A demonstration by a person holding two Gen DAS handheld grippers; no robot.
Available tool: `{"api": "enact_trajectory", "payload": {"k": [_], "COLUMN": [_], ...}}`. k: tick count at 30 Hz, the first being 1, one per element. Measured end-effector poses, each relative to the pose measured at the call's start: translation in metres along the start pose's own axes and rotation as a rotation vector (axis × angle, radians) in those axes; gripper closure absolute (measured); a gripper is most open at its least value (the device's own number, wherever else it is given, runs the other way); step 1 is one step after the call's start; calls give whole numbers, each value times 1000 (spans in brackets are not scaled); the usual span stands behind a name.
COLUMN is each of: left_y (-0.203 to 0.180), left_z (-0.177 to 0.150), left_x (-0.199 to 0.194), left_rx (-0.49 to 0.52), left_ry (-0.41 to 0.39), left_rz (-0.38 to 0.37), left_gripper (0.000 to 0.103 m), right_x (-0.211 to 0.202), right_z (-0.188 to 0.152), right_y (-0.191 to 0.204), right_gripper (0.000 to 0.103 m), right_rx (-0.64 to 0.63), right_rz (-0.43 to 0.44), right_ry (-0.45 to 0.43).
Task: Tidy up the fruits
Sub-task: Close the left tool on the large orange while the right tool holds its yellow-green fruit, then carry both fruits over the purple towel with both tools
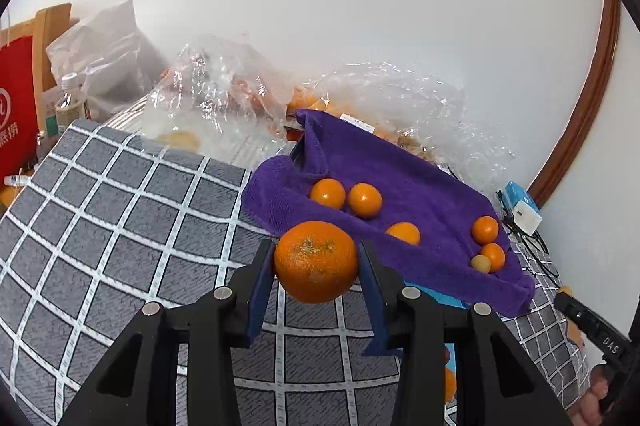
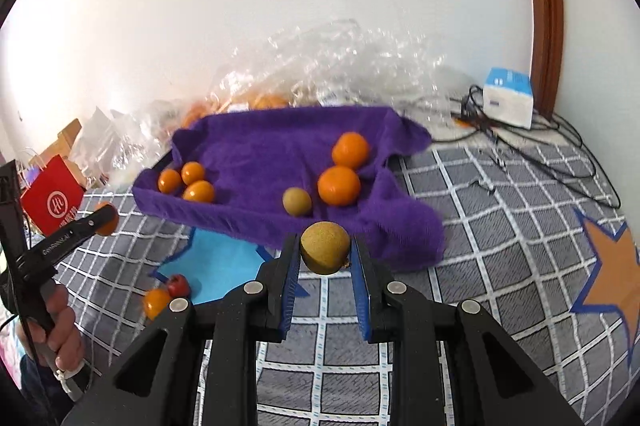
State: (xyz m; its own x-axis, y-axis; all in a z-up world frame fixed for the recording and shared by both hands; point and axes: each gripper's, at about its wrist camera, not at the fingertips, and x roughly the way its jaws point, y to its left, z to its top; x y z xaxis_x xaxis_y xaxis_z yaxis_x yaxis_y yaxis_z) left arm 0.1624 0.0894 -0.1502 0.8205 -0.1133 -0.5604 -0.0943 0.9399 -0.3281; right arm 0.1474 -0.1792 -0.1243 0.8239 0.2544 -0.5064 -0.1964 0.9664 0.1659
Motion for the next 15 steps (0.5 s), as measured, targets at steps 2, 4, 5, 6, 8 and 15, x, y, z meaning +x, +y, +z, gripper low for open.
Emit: {"api": "enact_trajectory", "payload": {"k": [2,4,5,6,8,15], "left_y": [-3,-4,-4,-4,-6,-2], "left_z": [3,6,10,12,21,53], "left_x": [1,1,0,-2,-4,-2], "left_rx": [15,15,11,11,28,50], "left_ry": [3,18,22,21,18,36], "left_rz": [10,9,0,-6,-2,27], "left_gripper": [64,64,64,64,64,64], "right_x": [-3,-4,-4,-4,-1,22], "right_z": [3,8,10,12,19,50], "right_y": [2,3,3,3,4,2], "right_gripper": [78,78,78,78,78,78], "right_rx": [-9,-18,-21,-23,-24,3], "right_rz": [-8,-15,-14,-17,-28,-39], "right_ry": [-6,-11,-15,-18,-20,-27]}}
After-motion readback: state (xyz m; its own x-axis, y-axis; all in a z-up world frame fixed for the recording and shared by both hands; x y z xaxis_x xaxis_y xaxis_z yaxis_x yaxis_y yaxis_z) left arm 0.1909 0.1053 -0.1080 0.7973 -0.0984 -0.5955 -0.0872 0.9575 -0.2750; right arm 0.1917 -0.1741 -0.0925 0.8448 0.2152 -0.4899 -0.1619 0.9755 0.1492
